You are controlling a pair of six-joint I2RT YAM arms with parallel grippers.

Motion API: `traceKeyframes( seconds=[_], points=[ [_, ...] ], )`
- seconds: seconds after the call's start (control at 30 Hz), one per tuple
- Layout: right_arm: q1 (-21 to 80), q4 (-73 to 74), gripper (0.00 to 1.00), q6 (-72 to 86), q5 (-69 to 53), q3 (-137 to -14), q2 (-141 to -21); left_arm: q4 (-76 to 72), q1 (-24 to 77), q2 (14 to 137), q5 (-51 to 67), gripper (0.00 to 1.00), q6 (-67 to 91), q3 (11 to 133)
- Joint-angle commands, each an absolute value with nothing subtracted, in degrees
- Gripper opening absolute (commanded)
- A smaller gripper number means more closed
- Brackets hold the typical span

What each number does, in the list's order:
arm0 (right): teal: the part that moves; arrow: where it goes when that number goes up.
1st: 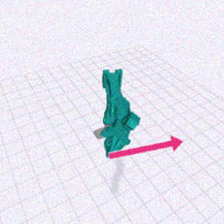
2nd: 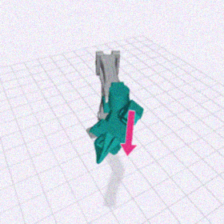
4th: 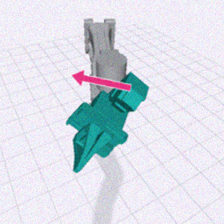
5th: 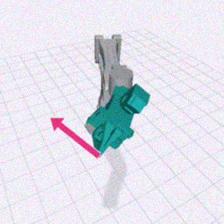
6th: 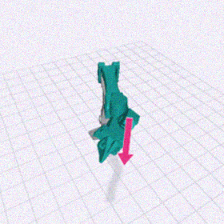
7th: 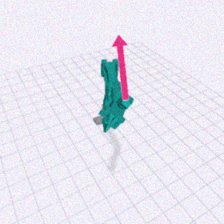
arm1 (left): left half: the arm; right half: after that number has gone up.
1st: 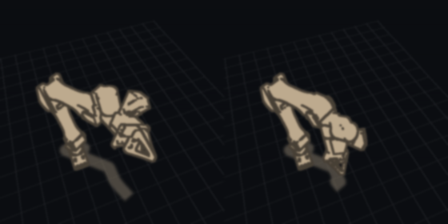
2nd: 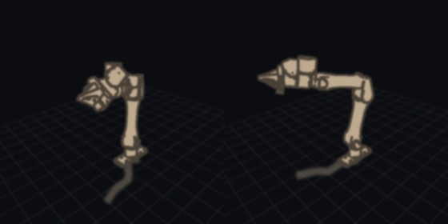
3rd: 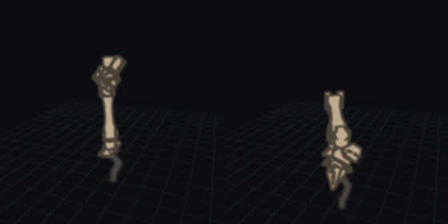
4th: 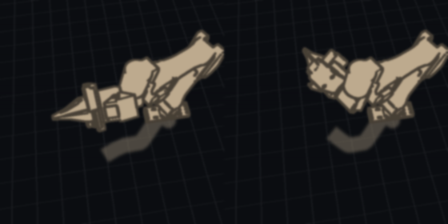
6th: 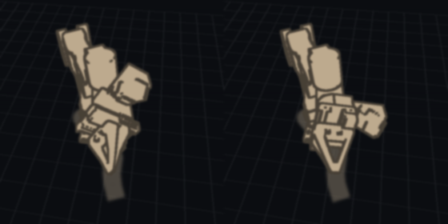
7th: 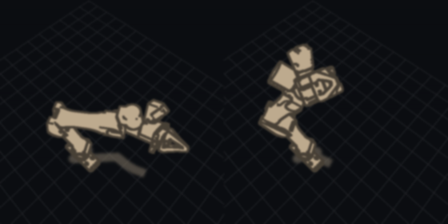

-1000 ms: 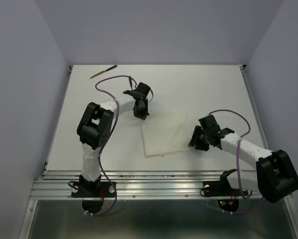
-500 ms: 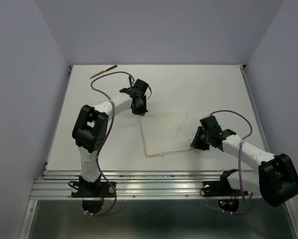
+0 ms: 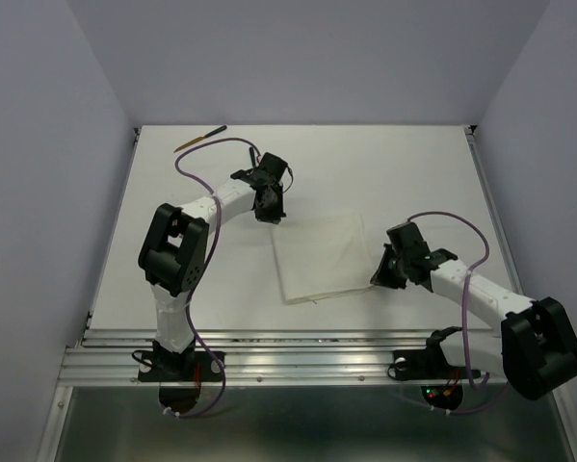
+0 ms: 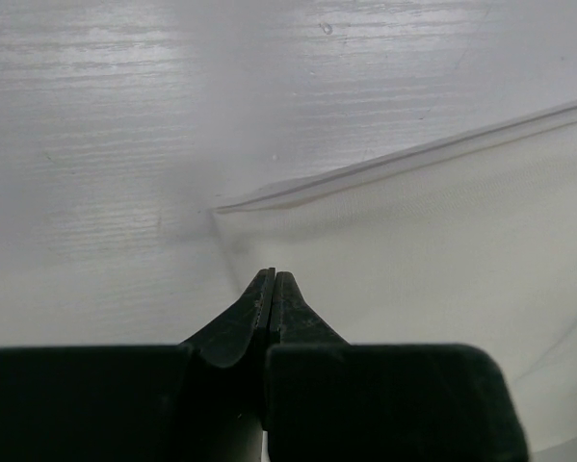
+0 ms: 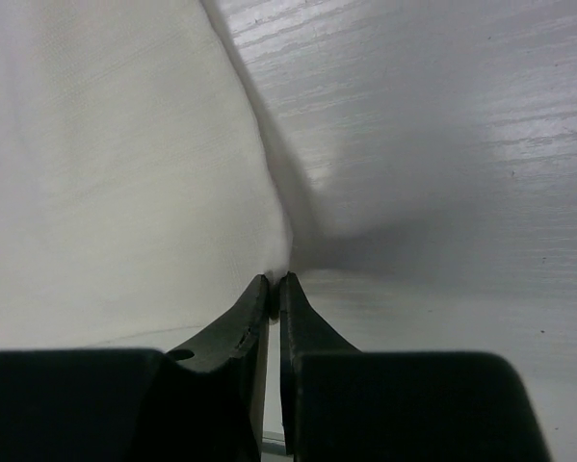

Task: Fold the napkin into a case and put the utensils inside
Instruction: Pick up the top corner of the square-folded napkin from the center of the board.

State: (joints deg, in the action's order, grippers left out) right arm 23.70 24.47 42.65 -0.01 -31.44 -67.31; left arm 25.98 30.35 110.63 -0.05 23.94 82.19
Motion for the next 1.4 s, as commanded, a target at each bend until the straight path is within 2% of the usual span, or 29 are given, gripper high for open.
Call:
traceKeyframes(
  seconds=[0.0,0.07,0.1,0.13,0.27,0.3,0.33,0.4,0.43,0.53,0.6,0.67,0.8,1.03,1.1,1.17,1.37],
  points=[
    [23.99,24.61,0.07,41.4,0.53,-34.63,-66.8,26.37,30.32,107.4,-0.44,0.0,22.76,81.91],
    [23.99,24.87,0.11,41.13,0.53,-35.07,-66.97,26.37,30.32,107.4,-0.44,0.0,22.85,81.91],
    [23.99,24.96,0.15,40.96,0.53,-35.59,-67.15,26.37,30.24,107.4,-0.44,0.0,22.68,81.83],
    [23.99,25.22,0.24,40.61,0.44,-35.86,-67.5,26.37,30.32,107.4,-0.44,0.0,22.76,81.91],
    [23.99,25.31,0.24,40.34,0.44,-36.21,-68.55,26.28,30.23,107.58,-0.35,0.0,22.59,82.09],
    [23.99,25.23,0.22,40.25,0.44,-36.3,-68.64,26.28,30.23,107.67,-0.35,0.0,22.5,82.0],
    [24.52,25.05,0.12,40.25,0.53,-36.39,-68.64,26.28,30.23,107.67,-0.35,0.0,22.5,82.0],
    [24.52,25.05,0.08,40.34,0.44,-36.56,-68.73,26.28,30.23,107.75,-0.26,0.0,22.33,82.09],
    [24.52,25.14,0.01,40.25,0.53,-36.65,-68.82,26.28,30.23,107.84,-0.26,0.0,22.24,82.18],
    [24.52,25.49,0.01,40.08,0.44,-37.0,-69.08,26.28,30.32,108.11,-0.26,0.0,22.06,82.35],
    [24.52,25.66,0.21,39.99,0.44,-37.18,-69.26,26.19,30.32,108.28,-0.35,0.0,21.97,82.35],
    [24.52,25.75,0.32,39.99,0.53,-37.18,-69.52,26.1,30.23,108.37,-0.35,0.0,21.97,82.35],
    [24.52,26.19,0.34,40.17,0.61,-37.18,-69.43,26.02,30.23,108.37,-0.26,0.0,21.88,82.27],
    [24.52,26.8,0.28,40.52,1.93,-37.27,-69.17,25.93,30.32,108.54,-0.35,0.0,21.8,81.83],
    [25.05,26.98,0.29,40.52,2.11,-37.26,-69.08,25.93,30.23,108.54,-0.35,0.0,21.8,81.74],
    [25.05,27.68,0.36,40.43,2.72,-37.44,-69.0,25.75,30.23,108.54,-0.35,0.0,21.8,81.65],
    [25.05,28.04,0.36,40.43,3.95,-37.44,-68.12,25.66,30.32,108.72,-0.26,0.0,21.71,81.48]
  ],
)
